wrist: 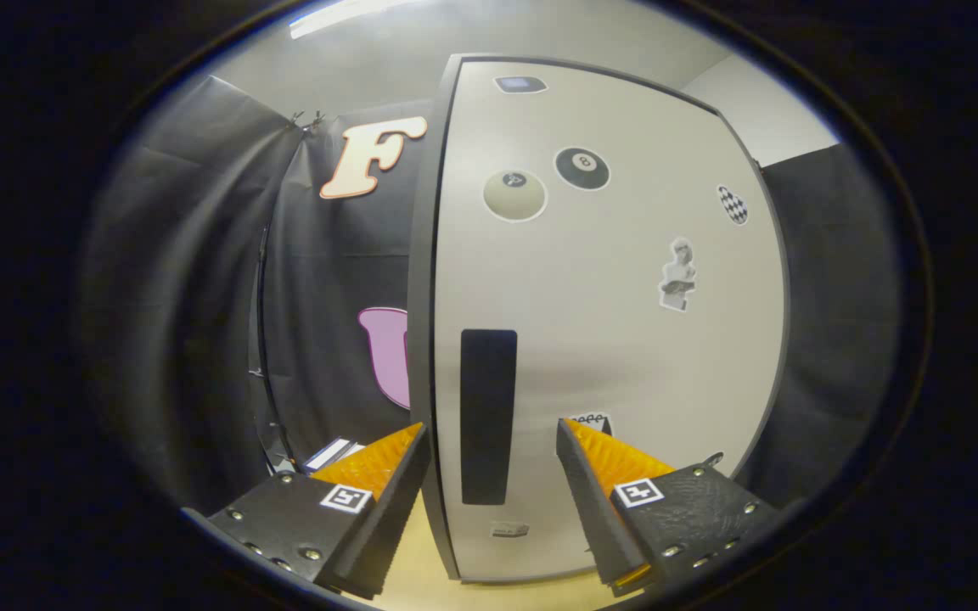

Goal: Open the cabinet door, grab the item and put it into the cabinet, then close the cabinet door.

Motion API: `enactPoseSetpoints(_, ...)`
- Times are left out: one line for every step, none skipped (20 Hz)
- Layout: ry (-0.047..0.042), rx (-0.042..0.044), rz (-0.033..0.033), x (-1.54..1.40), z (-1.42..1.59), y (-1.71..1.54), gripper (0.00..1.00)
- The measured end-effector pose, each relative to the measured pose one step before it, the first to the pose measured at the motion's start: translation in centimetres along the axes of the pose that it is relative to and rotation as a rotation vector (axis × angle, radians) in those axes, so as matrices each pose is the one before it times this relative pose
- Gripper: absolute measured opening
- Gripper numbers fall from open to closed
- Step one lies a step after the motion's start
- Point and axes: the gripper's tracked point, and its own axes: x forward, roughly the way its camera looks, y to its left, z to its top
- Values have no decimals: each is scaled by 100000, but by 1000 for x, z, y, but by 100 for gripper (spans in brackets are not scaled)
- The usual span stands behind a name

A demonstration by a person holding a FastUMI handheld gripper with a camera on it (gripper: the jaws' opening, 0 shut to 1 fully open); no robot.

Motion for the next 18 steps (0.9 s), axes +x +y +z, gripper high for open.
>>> enactPoseSetpoints(-368, 76, -194, 511, -29, 54, 88)
enactPoseSetpoints(-42, 379, -181, 307, 2, -8, 83)
enactPoseSetpoints(519, 678, 239, 183, -124, 166, 77)
enactPoseSetpoints(-398, 269, -921, 430, -23, -56, 72)
enactPoseSetpoints(-515, 658, -305, 248, 180, -233, 58)
enactPoseSetpoints(607, 1227, 547, -16, -146, 208, 43)
enactPoseSetpoints(637, 563, 130, 29, -122, 184, 41)
enactPoseSetpoints(-118, -92, 723, -322, 223, -63, 41)
enactPoseSetpoints(207, 1539, -329, 2524, -1096, 11, 41)
enactPoseSetpoints(61, -49, -1132, -2093, 809, 42, 30)
enactPoseSetpoints(-592, 28, -440, -247, 82, 73, 30)
enactPoseSetpoints(-165, 151, -156, -39, 46, 4, 30)
enactPoseSetpoints(140, 187, 259, 36, -99, -76, 30)
enactPoseSetpoints(451, 992, 190, -282, -10, 81, 27)
enactPoseSetpoints(767, 512, 369, 172, -92, -10, 23)
enactPoseSetpoints(342, 280, 171, -89, 43, -61, 23)
enactPoseSetpoints(279, 152, -365, -95, -29, -39, 23)
enactPoseSetpoints(-36, -122, -754, -221, 31, -61, 23)
